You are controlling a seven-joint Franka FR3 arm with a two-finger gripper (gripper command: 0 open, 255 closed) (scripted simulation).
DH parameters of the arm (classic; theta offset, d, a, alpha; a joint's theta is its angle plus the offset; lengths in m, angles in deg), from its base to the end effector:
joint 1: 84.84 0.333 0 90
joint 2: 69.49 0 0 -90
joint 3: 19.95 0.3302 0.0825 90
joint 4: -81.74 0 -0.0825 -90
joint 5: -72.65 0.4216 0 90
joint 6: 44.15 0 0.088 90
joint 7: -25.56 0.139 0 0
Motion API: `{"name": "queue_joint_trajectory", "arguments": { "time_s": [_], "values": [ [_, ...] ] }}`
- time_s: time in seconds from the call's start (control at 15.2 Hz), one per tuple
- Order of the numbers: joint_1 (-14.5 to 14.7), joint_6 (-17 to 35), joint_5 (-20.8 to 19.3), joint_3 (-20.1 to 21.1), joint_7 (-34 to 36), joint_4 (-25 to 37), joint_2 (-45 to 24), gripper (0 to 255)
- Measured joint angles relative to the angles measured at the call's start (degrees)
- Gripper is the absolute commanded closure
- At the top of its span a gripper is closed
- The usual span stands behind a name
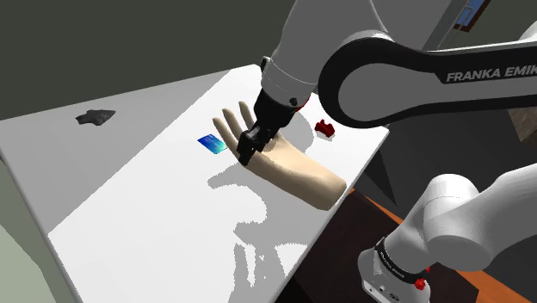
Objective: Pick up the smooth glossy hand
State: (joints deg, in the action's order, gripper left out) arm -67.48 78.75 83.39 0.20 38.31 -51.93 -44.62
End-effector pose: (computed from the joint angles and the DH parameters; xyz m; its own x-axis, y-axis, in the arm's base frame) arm 0.3731 0.3118 0.4824 0.9260 0.3124 0.2118 0.3349 -0.9389 -0.0795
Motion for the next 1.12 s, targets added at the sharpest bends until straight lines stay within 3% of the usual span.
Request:
{"name": "queue_joint_trajectory", "arguments": {
  "time_s": [1.12],
  "values": [
    [-0.6,-11.32,-0.9,-1.33,0.38,10.46,0.5,255]
  ]
}}
